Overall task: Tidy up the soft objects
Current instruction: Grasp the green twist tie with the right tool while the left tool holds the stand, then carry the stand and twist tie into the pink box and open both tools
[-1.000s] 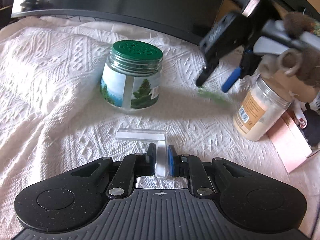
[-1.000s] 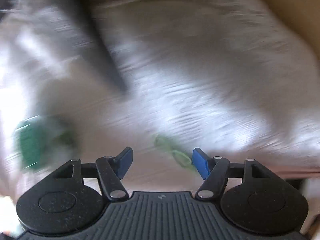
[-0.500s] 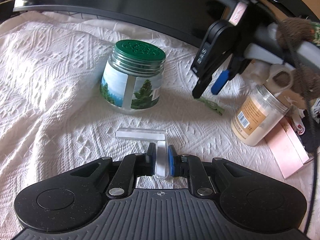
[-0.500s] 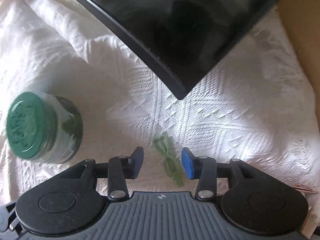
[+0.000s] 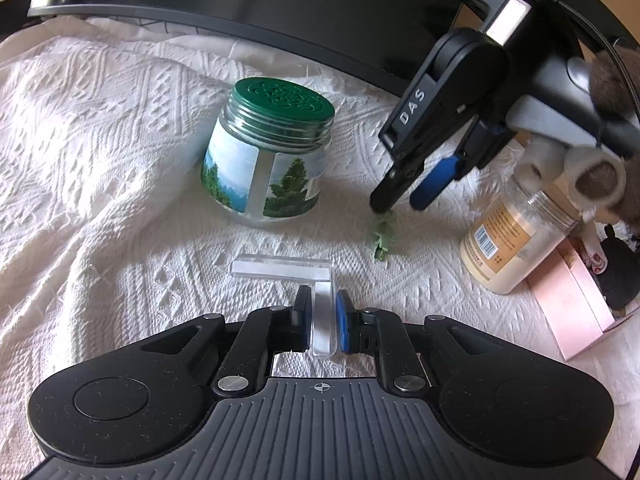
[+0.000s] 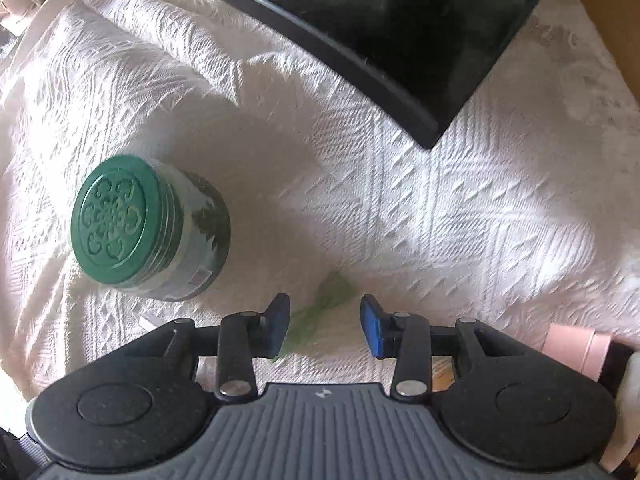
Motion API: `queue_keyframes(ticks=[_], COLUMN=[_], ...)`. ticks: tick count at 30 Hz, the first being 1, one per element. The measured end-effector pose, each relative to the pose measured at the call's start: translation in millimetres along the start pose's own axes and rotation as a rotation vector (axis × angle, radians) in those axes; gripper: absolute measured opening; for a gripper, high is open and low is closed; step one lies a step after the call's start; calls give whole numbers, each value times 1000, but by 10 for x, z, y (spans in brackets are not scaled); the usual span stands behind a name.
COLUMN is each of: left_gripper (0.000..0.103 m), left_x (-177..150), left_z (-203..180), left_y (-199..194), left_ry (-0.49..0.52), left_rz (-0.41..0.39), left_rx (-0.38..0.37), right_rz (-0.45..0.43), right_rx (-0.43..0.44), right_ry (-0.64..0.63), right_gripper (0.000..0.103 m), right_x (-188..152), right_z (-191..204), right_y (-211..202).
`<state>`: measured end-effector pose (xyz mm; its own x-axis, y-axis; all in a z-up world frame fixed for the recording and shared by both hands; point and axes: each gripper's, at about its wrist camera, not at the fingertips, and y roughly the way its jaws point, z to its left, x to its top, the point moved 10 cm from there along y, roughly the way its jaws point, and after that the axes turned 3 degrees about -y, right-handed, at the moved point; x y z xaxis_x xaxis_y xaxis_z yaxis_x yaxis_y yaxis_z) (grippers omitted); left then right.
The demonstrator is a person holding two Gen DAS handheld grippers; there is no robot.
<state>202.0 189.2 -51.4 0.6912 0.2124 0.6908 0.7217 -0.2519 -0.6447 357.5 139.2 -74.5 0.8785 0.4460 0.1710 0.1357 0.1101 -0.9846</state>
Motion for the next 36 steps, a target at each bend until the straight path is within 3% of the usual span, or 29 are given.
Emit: queue_keyframes(ticks=[9, 11, 14, 19, 27, 31, 36], left_gripper=[16, 16, 16, 16, 16, 16, 15], left_x=[-3, -3, -5, -3, 53, 33, 58], left_z=[9, 12, 8, -2, 16, 36, -37], left_y=[-1, -1, -3, 3, 52, 49, 10], left_ry=[-10, -15, -22, -26, -50, -77, -20], left_rz=[7, 9, 12, 19, 58, 5, -41], left_rx=[0, 0, 4, 10, 4, 1, 8], right_rz=[-50, -67, -78, -95, -138, -162, -259], right_rx=[-23, -34, -45, -28, -25, -18, 3], right_ry=[-12, -29, -63, -55, -77, -81, -53], right_gripper=[38, 31, 24, 24, 24, 24, 23], right_x=[-231, -271, -371, -519, -458, -553, -646], right_z=[350, 396, 401, 320, 228, 269, 201], right_y=[104, 77, 29, -4, -28, -142, -641])
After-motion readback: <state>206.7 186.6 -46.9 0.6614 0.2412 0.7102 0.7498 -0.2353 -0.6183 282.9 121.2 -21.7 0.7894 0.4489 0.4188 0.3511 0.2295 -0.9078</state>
